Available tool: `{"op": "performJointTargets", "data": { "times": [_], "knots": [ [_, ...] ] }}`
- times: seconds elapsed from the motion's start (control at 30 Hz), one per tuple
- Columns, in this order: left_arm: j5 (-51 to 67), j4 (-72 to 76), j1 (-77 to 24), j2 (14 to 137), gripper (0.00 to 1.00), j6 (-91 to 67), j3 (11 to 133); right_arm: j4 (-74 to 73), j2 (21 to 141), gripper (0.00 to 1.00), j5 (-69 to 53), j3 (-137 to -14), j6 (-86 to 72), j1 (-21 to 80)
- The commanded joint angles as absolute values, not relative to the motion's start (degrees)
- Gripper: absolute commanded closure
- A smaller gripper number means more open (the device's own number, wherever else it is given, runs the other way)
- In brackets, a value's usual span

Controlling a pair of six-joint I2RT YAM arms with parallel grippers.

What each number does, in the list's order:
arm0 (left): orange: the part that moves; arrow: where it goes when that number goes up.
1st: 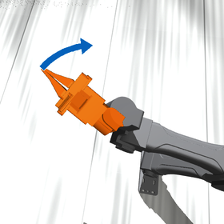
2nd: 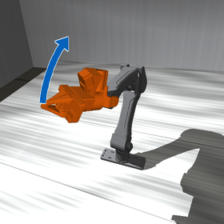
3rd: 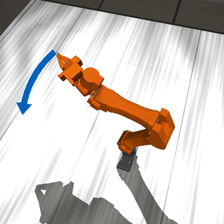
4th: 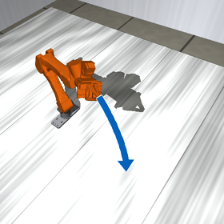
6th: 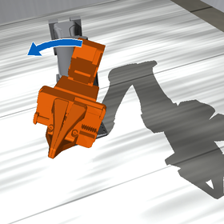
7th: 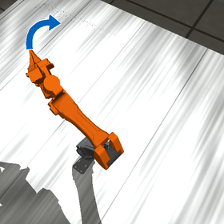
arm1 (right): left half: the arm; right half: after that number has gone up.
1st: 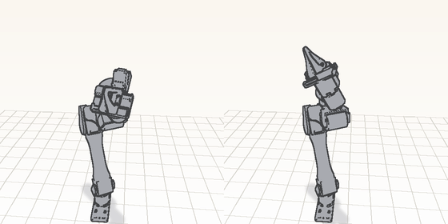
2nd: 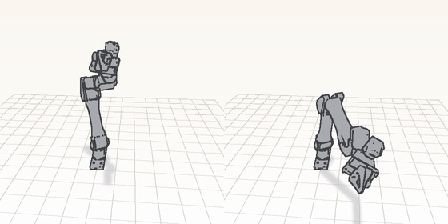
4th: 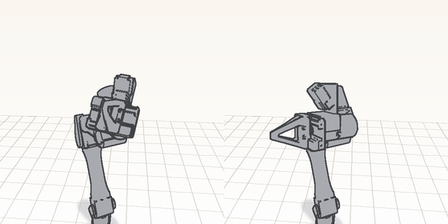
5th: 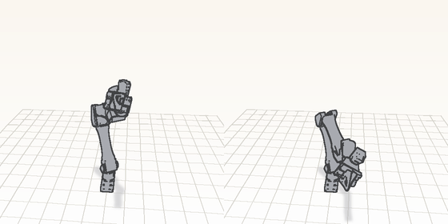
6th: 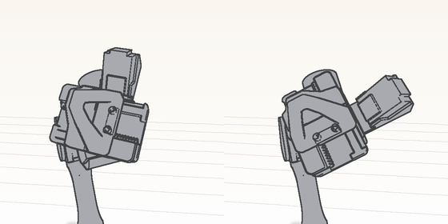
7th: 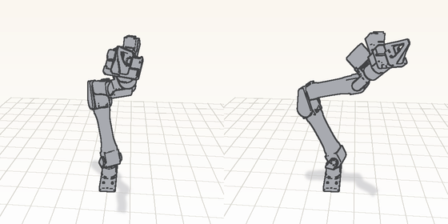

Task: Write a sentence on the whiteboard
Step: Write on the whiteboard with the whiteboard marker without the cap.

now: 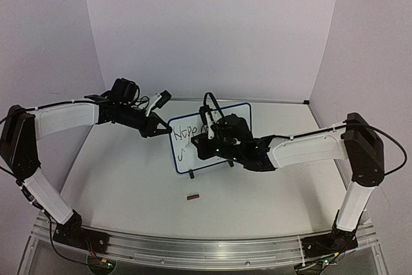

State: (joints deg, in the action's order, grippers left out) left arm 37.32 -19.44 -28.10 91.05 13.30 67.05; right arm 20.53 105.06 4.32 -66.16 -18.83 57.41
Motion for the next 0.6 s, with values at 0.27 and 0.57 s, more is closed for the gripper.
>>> {"op": "performJointTargets", "data": {
  "times": [0.27,0.57],
  "knots": [
    [32.8,-22.0,-28.4,92.5,1.0,15.8,67.4,18.5,108.3,1.0,8.6,-68.5,-18.3,57.8],
    [32.8,-21.9,-28.3,92.4,1.0,15.7,67.5,16.8,111.6,1.0,9.0,-67.7,-19.4,59.0]
  ]
}}
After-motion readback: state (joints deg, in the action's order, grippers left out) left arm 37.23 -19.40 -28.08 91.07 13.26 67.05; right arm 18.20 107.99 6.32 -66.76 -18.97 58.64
